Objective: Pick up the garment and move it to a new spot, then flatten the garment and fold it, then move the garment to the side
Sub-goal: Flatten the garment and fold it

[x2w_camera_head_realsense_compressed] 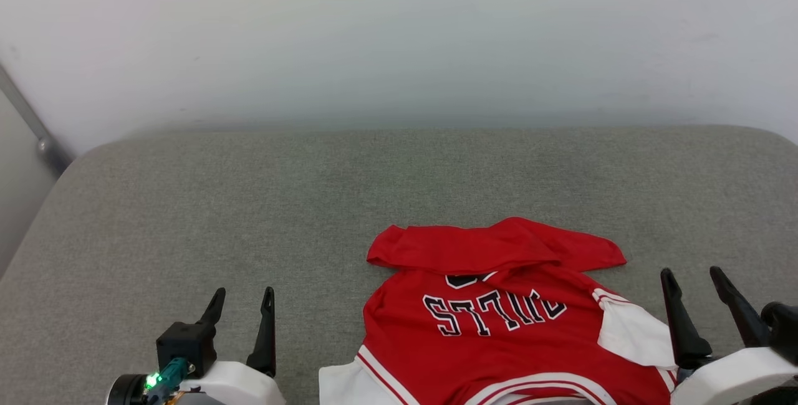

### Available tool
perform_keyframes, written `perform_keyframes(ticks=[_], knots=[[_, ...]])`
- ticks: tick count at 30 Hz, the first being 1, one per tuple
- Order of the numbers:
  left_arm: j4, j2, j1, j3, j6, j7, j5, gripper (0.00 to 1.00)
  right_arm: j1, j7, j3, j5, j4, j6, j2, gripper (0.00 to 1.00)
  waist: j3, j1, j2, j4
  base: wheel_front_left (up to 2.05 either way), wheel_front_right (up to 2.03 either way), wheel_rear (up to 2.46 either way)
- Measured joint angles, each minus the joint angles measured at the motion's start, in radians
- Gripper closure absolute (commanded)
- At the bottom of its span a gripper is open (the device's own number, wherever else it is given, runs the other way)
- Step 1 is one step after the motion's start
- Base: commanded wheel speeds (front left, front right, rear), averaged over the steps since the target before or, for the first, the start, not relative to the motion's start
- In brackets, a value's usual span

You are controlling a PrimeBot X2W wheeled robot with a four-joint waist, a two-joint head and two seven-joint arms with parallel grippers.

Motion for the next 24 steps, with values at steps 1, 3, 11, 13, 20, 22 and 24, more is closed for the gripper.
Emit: perform_keyframes(ticks=[1, 3, 11, 13, 20, 22, 24], knots=[[0.000, 0.004, 0.003, -0.003, 0.000, 0.009, 0.000, 0.00, 0.003, -0.013, 0.015, -0.008, -0.014, 0.000, 0.002, 0.00, -0.002, 0.0000, 0.0000, -0.001, 0.00, 0.00, 0.00], [0.000, 0.013, 0.015, -0.009, 0.000, 0.032, 0.000, 0.00, 0.015, -0.032, 0.039, -0.019, -0.035, 0.000, 0.005, 0.00, -0.006, 0.0000, 0.0000, -0.004, 0.00, 0.00, 0.00], [-0.014, 0.038, 0.073, -0.081, -0.030, 0.228, -0.040, 0.00, 0.078, -0.049, 0.097, -0.032, -0.099, 0.000, 0.028, 0.00, -0.023, 0.0000, 0.0000, -0.018, 0.00, 0.00, 0.00], [-0.024, 0.050, 0.089, -0.113, -0.050, 0.310, -0.058, 0.00, 0.089, -0.043, 0.102, -0.032, -0.108, 0.000, 0.033, 0.00, -0.025, 0.0001, 0.0000, -0.021, 0.00, 0.00, 0.00], [-0.072, 0.097, 0.113, -0.205, -0.107, 0.579, -0.111, 0.00, 0.094, -0.031, 0.115, -0.038, -0.129, 0.000, 0.040, 0.00, -0.019, 0.0000, 0.0000, -0.037, 0.00, 0.00, 0.00], [-0.078, 0.107, 0.113, -0.223, -0.117, 0.633, -0.119, 0.00, 0.094, -0.030, 0.119, -0.036, -0.131, 0.000, 0.041, 0.00, -0.012, 0.0000, 0.0000, -0.042, 0.00, 0.00, 0.00], [-0.079, 0.109, 0.107, -0.236, -0.122, 0.661, -0.119, 0.00, 0.093, -0.030, 0.119, -0.033, -0.132, 0.000, 0.041, 0.00, -0.002, 0.0001, 0.0000, -0.046, 0.00, 0.00, 0.00]])
